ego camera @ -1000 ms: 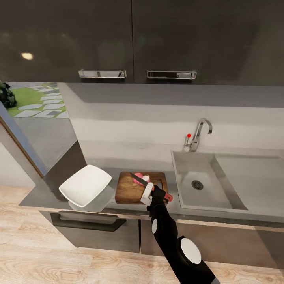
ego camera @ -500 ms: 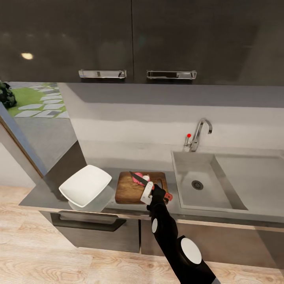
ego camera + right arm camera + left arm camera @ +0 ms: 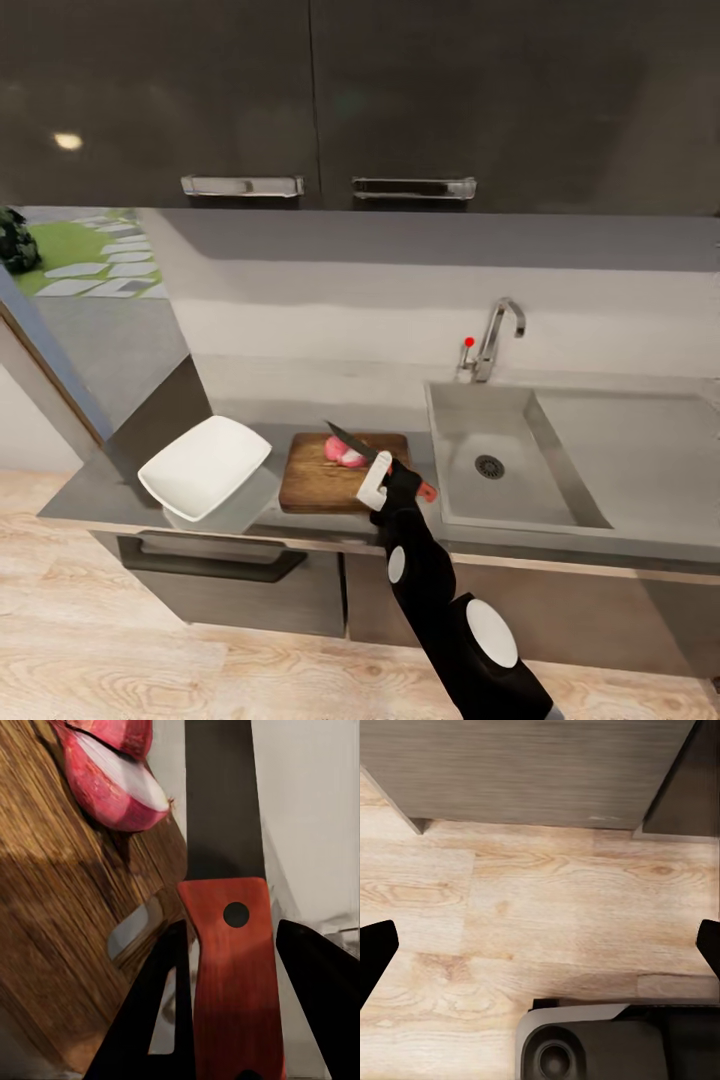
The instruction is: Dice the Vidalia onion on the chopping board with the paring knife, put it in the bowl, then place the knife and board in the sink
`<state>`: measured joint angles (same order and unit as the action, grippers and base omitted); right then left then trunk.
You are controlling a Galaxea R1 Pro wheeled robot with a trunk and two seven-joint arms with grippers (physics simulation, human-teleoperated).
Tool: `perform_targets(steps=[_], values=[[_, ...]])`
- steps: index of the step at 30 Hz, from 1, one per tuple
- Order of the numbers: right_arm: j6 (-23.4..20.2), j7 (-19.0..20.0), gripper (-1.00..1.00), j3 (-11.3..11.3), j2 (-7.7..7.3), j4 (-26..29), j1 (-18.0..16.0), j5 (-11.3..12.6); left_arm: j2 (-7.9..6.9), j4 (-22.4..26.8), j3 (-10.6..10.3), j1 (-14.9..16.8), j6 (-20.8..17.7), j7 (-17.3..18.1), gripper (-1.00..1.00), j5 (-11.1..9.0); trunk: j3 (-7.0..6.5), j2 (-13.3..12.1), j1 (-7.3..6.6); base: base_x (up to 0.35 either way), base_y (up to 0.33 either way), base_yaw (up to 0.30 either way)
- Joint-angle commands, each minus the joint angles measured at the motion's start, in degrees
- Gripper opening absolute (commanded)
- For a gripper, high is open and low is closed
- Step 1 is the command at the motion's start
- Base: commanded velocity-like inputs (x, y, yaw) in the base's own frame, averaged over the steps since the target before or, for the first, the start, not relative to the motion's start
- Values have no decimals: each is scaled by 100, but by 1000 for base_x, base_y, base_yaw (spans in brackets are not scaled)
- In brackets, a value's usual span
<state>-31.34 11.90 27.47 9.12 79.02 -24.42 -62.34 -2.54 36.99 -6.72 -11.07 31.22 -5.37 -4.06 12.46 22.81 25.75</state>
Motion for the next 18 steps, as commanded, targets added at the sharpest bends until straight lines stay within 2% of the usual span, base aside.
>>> perform_targets(steps=[1,18], values=[[-29,49,-100,9,0,-6,-5,-61,-10,10,-48,-1,7,-52,100,-41,16,11,3,-4,-130,0],[-144,49,-100,13,3,-68,-7,-59,-10,10,-47,-1,10,-52,100,-42,170,11,3,0,-12,0]])
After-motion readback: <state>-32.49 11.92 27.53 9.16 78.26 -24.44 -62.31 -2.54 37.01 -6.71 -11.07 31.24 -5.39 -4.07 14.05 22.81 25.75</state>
